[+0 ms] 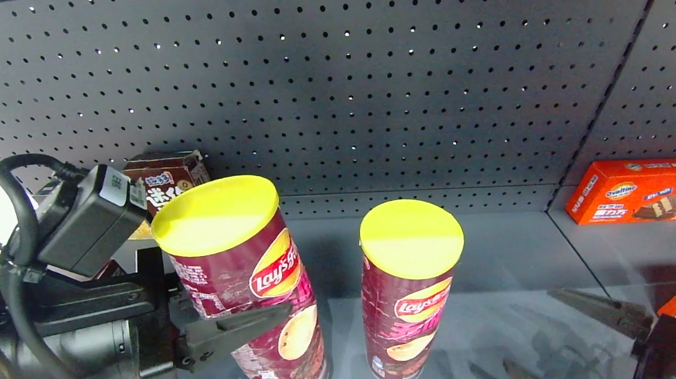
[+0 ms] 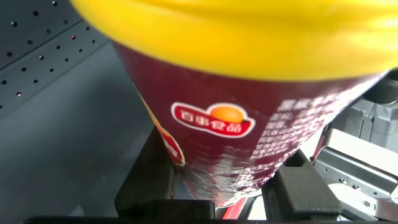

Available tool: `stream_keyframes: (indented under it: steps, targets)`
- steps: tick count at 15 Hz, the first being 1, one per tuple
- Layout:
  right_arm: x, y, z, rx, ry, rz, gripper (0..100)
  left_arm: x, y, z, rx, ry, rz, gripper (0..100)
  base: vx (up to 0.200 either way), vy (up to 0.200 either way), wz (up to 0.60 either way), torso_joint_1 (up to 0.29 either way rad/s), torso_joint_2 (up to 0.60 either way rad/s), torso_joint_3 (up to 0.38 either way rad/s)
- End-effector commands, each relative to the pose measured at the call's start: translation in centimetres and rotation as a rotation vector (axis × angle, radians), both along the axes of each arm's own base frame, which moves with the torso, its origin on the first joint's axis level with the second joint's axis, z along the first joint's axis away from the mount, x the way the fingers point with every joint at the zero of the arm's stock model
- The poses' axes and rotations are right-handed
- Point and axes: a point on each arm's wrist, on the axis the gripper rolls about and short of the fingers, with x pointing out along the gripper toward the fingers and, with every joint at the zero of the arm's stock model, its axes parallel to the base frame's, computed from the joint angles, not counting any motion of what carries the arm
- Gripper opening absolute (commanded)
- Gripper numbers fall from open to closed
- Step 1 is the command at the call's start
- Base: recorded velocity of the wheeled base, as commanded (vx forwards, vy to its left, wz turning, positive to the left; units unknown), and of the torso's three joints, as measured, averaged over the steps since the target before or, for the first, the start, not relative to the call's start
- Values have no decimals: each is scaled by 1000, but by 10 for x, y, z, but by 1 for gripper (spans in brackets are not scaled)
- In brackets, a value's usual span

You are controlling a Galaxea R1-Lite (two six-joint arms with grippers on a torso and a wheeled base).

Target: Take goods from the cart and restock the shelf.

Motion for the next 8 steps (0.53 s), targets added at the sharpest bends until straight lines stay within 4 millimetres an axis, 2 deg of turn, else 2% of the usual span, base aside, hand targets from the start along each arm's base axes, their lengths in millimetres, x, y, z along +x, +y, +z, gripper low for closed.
stream_keyframes:
  steps: [1, 4, 7, 8]
  targets:
    - [8, -22, 16, 69, -60, -153, 100, 0, 0, 0, -1, -2, -1, 0, 0, 0, 0, 0, 0, 0]
    - [9, -45, 20, 9, -120, -337, 100, 0, 0, 0, 0, -2, -1, 0, 0, 0, 0, 0, 0, 0]
    - [8, -62, 27, 40, -168, -460, 100, -2, 0, -2, 4, 0, -1, 0, 0, 0, 0, 0, 0, 0]
    - [7, -74, 36, 72, -214, -557, 100, -2, 0, -4, 7, 4, -3, 0, 0, 0, 0, 0, 0, 0]
